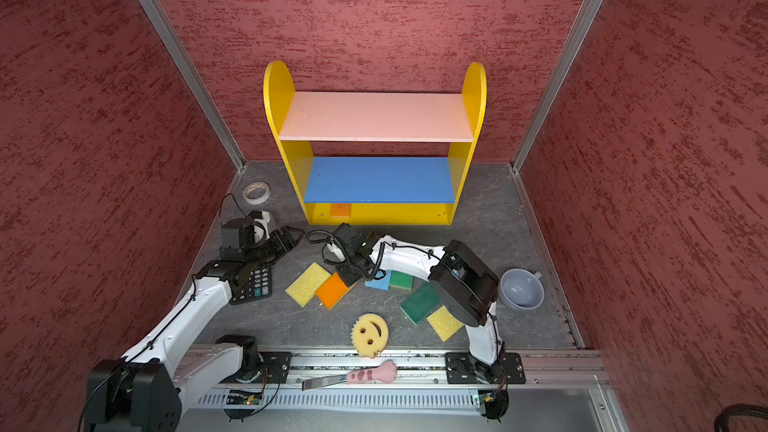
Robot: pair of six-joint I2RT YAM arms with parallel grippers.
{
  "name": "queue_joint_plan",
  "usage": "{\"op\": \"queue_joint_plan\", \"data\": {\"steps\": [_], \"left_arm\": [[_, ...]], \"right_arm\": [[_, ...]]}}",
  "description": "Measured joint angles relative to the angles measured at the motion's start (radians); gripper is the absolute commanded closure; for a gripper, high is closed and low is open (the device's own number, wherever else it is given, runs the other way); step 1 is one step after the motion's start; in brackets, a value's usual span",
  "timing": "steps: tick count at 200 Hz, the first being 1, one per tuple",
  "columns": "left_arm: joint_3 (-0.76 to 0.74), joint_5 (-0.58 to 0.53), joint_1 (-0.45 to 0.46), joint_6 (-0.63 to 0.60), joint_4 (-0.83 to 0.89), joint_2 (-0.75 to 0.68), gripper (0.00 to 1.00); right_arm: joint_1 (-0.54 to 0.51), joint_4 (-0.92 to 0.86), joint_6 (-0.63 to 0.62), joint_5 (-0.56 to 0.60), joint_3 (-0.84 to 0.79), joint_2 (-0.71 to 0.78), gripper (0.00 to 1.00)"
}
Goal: Place and organize the cleaning sponges onto the shelf
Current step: 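Lift the orange sponge and carry it toward the shelf base while the left gripper approaches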
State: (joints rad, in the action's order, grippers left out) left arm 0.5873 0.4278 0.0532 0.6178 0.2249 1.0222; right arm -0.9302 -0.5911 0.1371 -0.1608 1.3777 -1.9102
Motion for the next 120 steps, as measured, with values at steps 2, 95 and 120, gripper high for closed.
{"op": "queue_joint_plan", "data": {"steps": [2, 95, 120], "left_arm": [[0.003, 0.011, 0.002, -0.003, 0.000, 0.002, 0.15], [0.015, 0.314, 0.142, 0.019, -0.154, 0.038, 0.17], [0.015, 0.399, 0.139, 0.076, -0.246, 0.071, 0.28]], "right_arm": [[0.003, -0.003, -0.003, -0.002, 0.004, 0.002, 1.00], [0.094, -0.120, -0.144, -0.290, 0.202, 0.153, 1.00], [0.130, -0.133, -0.145, -0.338, 0.201, 0.156, 1.00]]}}
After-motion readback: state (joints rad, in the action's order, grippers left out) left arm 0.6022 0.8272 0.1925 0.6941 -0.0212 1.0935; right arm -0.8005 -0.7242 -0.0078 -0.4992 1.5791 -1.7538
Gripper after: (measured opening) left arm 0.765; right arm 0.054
